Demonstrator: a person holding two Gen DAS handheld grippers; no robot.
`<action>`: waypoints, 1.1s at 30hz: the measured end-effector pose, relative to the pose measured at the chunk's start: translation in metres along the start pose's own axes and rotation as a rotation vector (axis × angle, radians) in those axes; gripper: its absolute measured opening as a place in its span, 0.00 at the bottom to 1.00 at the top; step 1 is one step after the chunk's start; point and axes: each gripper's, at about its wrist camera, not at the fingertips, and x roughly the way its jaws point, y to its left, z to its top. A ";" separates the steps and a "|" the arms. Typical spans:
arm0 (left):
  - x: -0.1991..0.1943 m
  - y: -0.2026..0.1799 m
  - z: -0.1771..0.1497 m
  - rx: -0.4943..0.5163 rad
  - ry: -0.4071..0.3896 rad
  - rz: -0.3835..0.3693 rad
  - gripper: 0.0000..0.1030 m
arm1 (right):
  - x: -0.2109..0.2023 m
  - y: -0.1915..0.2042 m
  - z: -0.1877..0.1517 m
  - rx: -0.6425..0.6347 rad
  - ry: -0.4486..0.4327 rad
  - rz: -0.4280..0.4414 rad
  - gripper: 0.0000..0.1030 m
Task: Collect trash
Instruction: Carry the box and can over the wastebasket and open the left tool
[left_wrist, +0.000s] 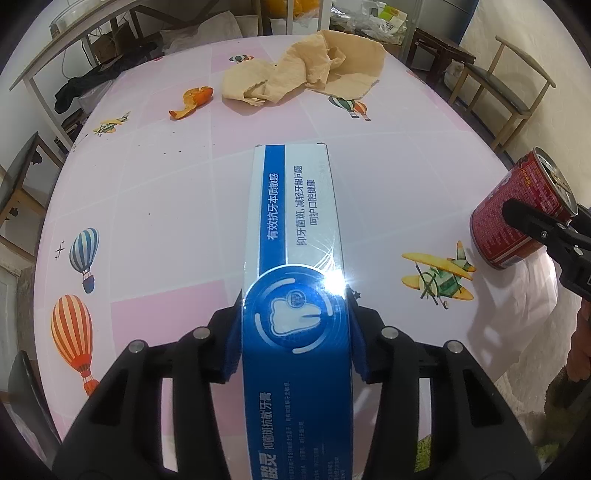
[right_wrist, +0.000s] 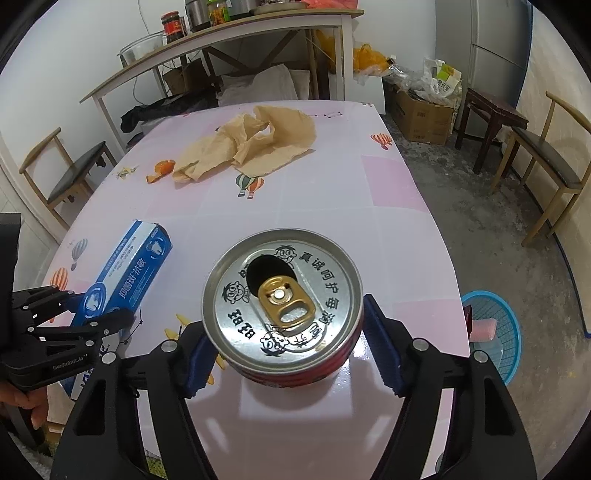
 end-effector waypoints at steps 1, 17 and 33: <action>0.000 0.000 0.000 0.000 -0.001 0.000 0.43 | 0.000 0.001 0.000 -0.003 0.001 -0.002 0.66; -0.011 0.005 -0.004 -0.028 -0.035 0.028 0.42 | -0.011 -0.012 0.002 0.033 -0.032 0.024 0.63; -0.062 -0.113 0.092 0.158 -0.078 -0.482 0.42 | -0.149 -0.201 -0.051 0.518 -0.302 -0.304 0.63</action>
